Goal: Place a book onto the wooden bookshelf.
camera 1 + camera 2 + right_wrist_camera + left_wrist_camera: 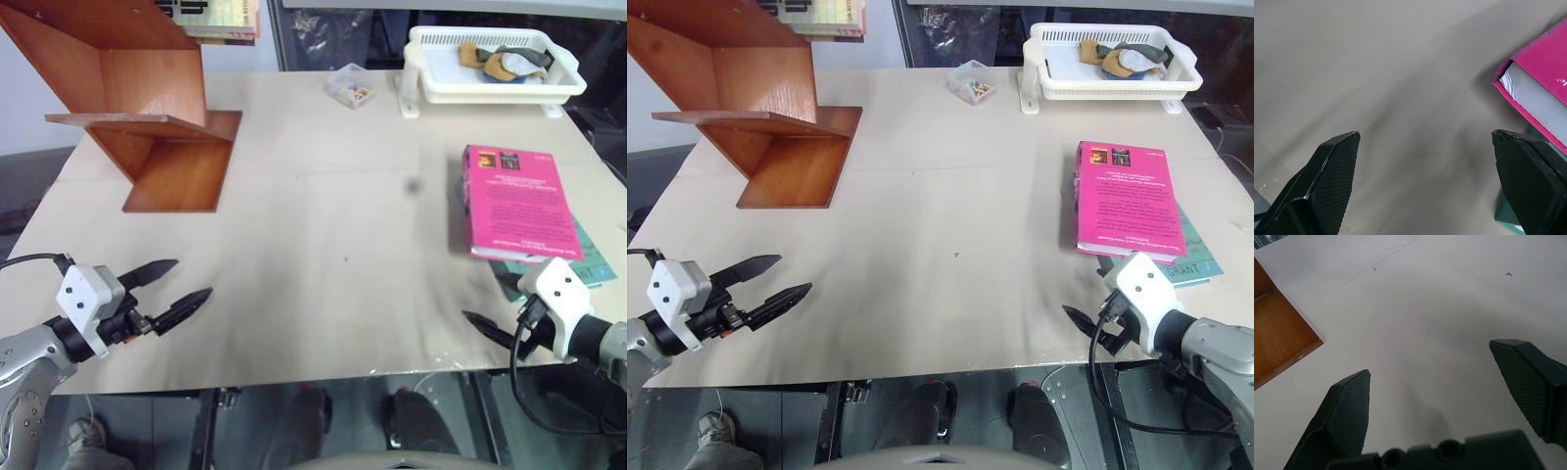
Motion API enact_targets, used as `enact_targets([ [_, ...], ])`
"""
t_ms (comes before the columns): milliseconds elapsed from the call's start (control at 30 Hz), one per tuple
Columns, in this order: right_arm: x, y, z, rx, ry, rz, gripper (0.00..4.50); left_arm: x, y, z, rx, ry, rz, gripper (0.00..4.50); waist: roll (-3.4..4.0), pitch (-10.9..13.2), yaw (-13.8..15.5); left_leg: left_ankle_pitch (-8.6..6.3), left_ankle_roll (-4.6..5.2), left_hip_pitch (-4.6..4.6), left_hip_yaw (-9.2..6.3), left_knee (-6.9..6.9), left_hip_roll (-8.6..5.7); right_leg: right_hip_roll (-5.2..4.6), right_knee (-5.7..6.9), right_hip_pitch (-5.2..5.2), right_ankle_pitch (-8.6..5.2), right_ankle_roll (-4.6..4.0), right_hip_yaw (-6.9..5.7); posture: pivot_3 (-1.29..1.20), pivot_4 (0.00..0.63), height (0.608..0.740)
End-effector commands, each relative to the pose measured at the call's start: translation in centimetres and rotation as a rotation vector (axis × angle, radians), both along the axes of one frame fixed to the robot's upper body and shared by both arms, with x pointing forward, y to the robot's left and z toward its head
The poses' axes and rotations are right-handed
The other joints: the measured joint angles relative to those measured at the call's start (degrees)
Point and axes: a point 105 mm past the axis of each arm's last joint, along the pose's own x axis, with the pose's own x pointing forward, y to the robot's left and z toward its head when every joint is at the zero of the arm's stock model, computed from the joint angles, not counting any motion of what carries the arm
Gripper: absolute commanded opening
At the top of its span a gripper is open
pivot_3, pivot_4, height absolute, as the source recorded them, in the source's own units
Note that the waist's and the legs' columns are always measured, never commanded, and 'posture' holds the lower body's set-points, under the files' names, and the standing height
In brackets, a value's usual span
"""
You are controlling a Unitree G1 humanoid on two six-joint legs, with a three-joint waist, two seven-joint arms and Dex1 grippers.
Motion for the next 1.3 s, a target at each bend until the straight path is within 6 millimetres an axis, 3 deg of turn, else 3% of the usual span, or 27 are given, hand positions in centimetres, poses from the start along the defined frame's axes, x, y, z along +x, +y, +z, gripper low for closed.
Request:
enact_targets([
  [33, 0.2, 0.8, 1.4, -0.004, -0.062, 0.032, 4.43, 0.4, -0.2, 1.4, 0.009, -0.052, -0.016, 4.50, 0.00, 0.0, 0.0, 0.00, 0.00, 0.00, 0.00, 0.00, 0.00, 0.00, 0.00, 0.00, 0.00, 0.00, 0.00, 0.00, 0.150, 0.740],
  [133, 0.7, 1.8, 1.9, 0.025, -0.092, 0.062, 4.43, 1.5, -1.1, 1.9, -0.003, -0.078, -0.040, 4.50, 0.00, 0.0, 0.0, 0.01, -0.01, 0.01, -0.03, 0.02, 0.00, 0.01, 0.03, 0.01, 0.01, -0.01, -0.04, 0.00, 0.150, 0.740],
  [367, 0.9, 2.4, 1.9, 0.052, -0.108, 0.053, 4.43, 1.9, -2.4, 2.1, -0.010, -0.084, -0.108, 4.50, 0.00, 0.0, -0.1, 0.04, -0.06, -0.02, -0.08, 0.02, -0.01, 0.01, 0.01, 0.00, 0.04, -0.05, -0.10, 0.00, 0.150, 0.740],
  [600, 1.3, 2.9, 2.2, 0.100, -0.142, 0.038, 4.43, 2.0, -5.5, 3.0, -0.044, -0.116, -0.246, 4.50, 0.01, 0.0, -0.1, 0.02, -0.03, -0.02, -0.10, 0.01, -0.01, 0.01, 0.05, 0.01, 0.05, -0.05, -0.12, 0.00, 0.150, 0.740],
  [700, 2.3, 2.4, 2.6, 0.141, -0.187, -0.050, 4.43, 1.8, -7.8, 3.6, -0.065, -0.142, -0.357, 4.50, 0.01, 0.0, -0.1, 0.03, -0.04, -0.01, -0.12, 0.03, -0.01, 0.02, 0.07, 0.01, 0.07, -0.05, -0.13, 0.00, 0.150, 0.740],
  [833, 4.6, -0.5, 3.4, 0.133, -0.277, -0.234, 4.43, 2.2, -11.0, 5.0, -0.096, -0.191, -0.471, 4.50, 0.01, 0.0, -0.1, 0.05, -0.07, 0.00, -0.11, 0.05, -0.02, 0.05, 0.08, 0.01, 0.11, -0.05, -0.11, 0.00, 0.150, 0.740],
  [1000, 5.2, -1.7, 3.1, 0.122, -0.286, -0.273, 4.43, 2.7, -13.6, 6.4, -0.141, -0.228, -0.550, 4.50, 0.02, 0.0, -0.2, 0.17, -0.26, -0.01, -0.08, 0.05, -0.07, 0.08, 0.09, 0.00, 0.13, -0.02, -0.13, 0.00, 0.150, 0.740],
  [1300, 5.0, -2.6, 2.5, 0.133, -0.298, -0.314, 4.43, 2.6, -14.4, 6.4, -0.154, -0.211, -0.577, 4.50, 0.04, 0.0, -0.3, 0.12, -0.17, 0.02, 0.06, 0.06, -0.03, 0.14, 0.11, -0.01, 0.13, -0.02, -0.13, 0.00, 0.150, 0.740],
])
